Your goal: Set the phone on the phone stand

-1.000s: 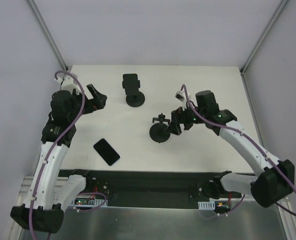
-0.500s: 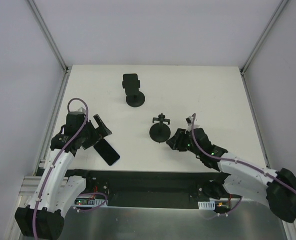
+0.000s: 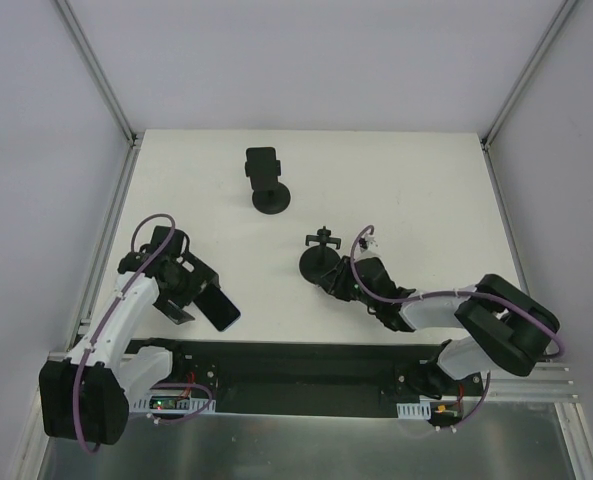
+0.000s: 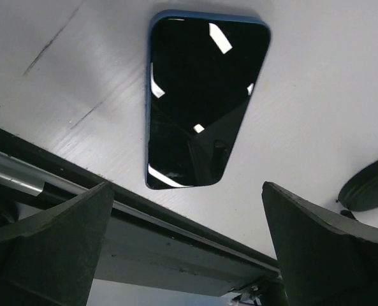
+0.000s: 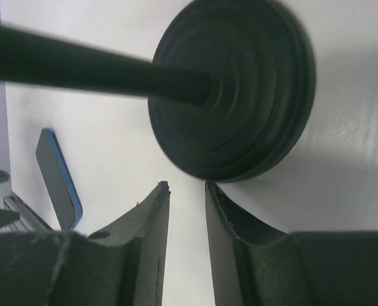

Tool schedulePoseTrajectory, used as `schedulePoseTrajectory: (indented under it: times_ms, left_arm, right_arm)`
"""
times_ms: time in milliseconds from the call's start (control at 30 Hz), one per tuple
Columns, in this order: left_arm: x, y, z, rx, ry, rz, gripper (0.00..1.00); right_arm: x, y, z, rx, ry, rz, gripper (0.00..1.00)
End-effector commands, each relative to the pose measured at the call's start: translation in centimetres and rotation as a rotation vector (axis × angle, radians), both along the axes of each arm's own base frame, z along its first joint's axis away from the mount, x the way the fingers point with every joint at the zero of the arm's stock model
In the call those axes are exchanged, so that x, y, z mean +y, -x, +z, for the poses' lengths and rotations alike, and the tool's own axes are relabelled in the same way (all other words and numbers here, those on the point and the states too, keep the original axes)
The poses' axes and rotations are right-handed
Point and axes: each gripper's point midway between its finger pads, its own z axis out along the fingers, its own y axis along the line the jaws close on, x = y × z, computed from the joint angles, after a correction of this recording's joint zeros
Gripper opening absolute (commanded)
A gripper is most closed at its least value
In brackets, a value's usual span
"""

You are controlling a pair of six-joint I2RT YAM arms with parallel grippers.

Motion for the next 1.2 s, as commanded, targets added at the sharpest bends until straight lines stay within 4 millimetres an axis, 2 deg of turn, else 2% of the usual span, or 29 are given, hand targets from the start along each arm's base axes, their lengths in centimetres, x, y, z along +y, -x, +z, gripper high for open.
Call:
schedulePoseTrajectory:
  times_ms: [0,233,300,500,600,800,900,1167]
  left_arm:
    - [1.0,1.3,-1.7,0.145,-0.046,0.131,0.99]
    - [0.3,0.4,-3.5,0.213,-0.018,0.164,0.99]
    - [0.1,0.3,-4.1,0.241,-0.012,0.169,0.99]
    - [0.3,-0.4,-5.0,0.27,-0.034,0.183,0.99]
    - [0.3,-0.9,-5.3,0.269,-0.036,0.172,0.99]
    - [0.3,-1.2,-6.1,0.284,-0.04,0.164,0.99]
    - [1.1,-1.4,-6.3,0.261,-0.083,0.164,0.99]
    - [1.6,-1.5,-6.9,0.261,-0.121,0.128,0.99]
  right_arm:
    - [-0.9,-3.4,1.6,-0.047,-0.081,-0.118,0.31]
    - [-6.0,-6.7,0.7,-0.035,-0.047,-0.244,0.33]
    - [-6.7,-7.0,1.0,-0.055,-0.034,-0.238,0.33]
    - [-6.5,-6.4,3.9,-0.211,-0.045,-0.151,0.35]
    - [-6.1,-5.6,4.5,-0.25,-0.06,-0.113,0.36]
    - [-5.3,-5.0,5.0,-0.278,-0.091,-0.062,0.36]
    - [-5.0,-4.9,5.0,-0.277,-0.098,-0.047,0.36]
    - [-4.7,-4.7,5.0,-0.278,-0.103,-0.031,0.36]
